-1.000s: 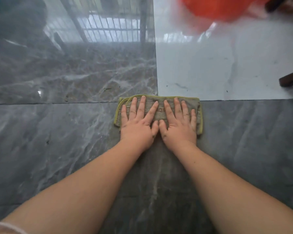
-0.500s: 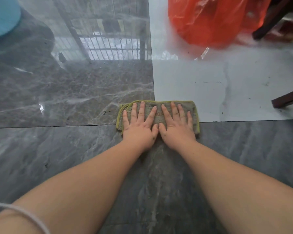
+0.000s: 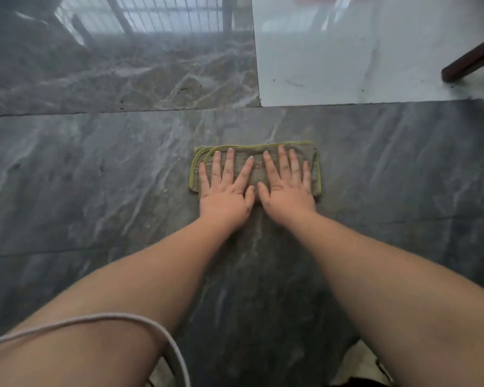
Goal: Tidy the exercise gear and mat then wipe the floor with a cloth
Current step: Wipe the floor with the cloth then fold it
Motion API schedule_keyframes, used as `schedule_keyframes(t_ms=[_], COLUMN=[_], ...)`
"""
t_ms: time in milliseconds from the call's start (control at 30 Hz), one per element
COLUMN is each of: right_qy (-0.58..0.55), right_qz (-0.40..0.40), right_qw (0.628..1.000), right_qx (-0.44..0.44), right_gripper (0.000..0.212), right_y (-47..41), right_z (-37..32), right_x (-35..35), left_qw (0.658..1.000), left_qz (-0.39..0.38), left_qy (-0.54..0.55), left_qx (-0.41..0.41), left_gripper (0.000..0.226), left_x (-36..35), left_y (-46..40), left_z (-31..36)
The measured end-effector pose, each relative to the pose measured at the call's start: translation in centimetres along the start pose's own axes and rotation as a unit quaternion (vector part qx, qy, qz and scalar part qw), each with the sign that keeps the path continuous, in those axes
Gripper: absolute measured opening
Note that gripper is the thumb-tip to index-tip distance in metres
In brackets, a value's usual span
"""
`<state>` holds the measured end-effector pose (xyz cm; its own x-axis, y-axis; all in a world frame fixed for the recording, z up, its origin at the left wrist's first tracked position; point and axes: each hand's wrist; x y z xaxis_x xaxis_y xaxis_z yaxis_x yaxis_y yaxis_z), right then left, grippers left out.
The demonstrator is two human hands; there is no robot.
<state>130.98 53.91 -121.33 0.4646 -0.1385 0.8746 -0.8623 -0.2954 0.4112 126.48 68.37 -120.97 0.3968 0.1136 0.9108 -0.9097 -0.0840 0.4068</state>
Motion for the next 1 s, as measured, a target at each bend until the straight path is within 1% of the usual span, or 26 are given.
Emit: schedule_keyframes(t_ms=[233,333,467,567,667,800,933,1000], right_qy=[-0.012,-0.015,0.009,0.024,0.032,0.042,0.047,0.047], right_qz=[-0.019,-0.055,-0.095,-0.133,-0.136,-0.118,-0.091,-0.071], right_qw=[1.0,0.998,0.995,0.991,0.99,0.991,0.992,0.993], right_qx=[0.006,-0.006,0.023,0.025,0.037,0.053,0.069,0.078], right_gripper=[0.074,0.074,0.077,0.075,0.075,0.074,0.073,0.072], right_y=[13.7,18.8,24.2,25.3,24.9,24.1,22.3,20.5], right_z=[-1.8,-2.8,-3.3,-3.6,-3.6,-3.7,-4.3,-5.2], right_x=[-6.5,-8.9,-11.2,-11.4,-11.0,-10.8,-10.9,-10.7], left_qw=[0.999,0.997,0.992,0.991,0.989,0.988,0.982,0.983], left_qz=[-0.027,-0.045,-0.071,-0.079,-0.073,-0.062,-0.02,-0.004], left_qy=[0.023,0.043,0.041,0.054,0.062,0.069,0.086,0.077], left_qx=[0.022,0.052,0.097,0.099,0.108,0.127,0.164,0.166], left_gripper=[0.069,0.07,0.072,0.071,0.072,0.071,0.072,0.073], left_x=[-6.0,-8.6,-11.3,-11.9,-12.0,-12.2,-11.7,-11.1], left_y=[13.4,19.2,25.7,26.9,27.0,26.6,25.3,23.7], left_z=[-0.5,-0.2,0.3,-0.3,-0.4,-0.4,-0.6,-1.8])
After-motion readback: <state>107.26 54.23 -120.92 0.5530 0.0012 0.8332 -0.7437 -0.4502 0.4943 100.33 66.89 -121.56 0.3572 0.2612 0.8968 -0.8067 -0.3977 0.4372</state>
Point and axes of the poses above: each hand's wrist, its own y-axis away from the middle knuckle, its own x-axis out of the back of the hand, z = x × y, and after that the axes turned 8 degrees about -y, right-handed
